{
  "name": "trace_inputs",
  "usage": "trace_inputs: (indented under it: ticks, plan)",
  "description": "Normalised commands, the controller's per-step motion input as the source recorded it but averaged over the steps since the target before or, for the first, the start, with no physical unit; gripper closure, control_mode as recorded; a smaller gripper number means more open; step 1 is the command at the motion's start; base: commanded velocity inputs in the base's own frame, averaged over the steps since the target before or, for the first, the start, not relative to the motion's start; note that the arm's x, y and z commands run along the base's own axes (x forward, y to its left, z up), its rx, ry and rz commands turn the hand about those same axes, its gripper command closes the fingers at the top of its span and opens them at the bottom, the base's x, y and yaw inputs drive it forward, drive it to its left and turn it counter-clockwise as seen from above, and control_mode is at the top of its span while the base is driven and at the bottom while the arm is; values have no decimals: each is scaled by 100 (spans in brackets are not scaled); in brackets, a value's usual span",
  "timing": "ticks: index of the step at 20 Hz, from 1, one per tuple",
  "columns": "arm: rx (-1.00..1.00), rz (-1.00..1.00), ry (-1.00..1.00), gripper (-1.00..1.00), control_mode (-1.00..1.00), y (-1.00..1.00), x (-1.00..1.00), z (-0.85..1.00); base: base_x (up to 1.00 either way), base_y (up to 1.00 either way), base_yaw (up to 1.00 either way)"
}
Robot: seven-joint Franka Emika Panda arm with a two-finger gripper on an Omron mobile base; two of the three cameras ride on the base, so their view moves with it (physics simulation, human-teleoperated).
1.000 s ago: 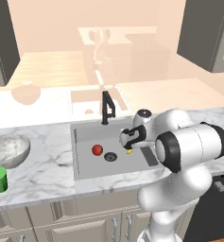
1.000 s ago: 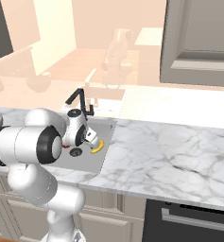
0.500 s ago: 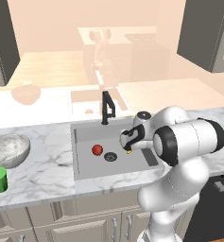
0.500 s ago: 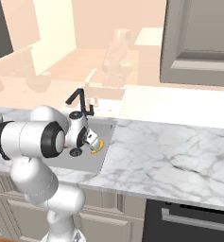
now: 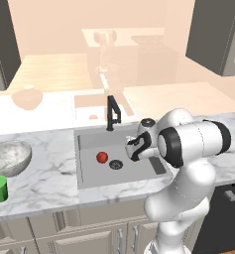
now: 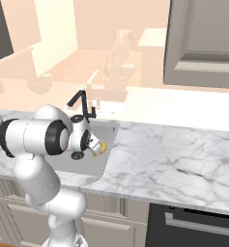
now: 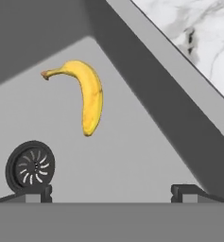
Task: Remove the onion and banana from the sink. Then move the bowl and cup from the counter to the sink for washing.
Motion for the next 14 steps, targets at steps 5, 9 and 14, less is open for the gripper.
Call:
trace_inputs:
  ticks: [5,9,14]
  plan:
    - [0,-9,0,-100,-100,0,13,-7,0,0,0]
    - [0,-8,0,-100,-100,0,13,-6,0,0,0]
    - [0,-8,0,-100,-100,-1,10,-8,0,0,0]
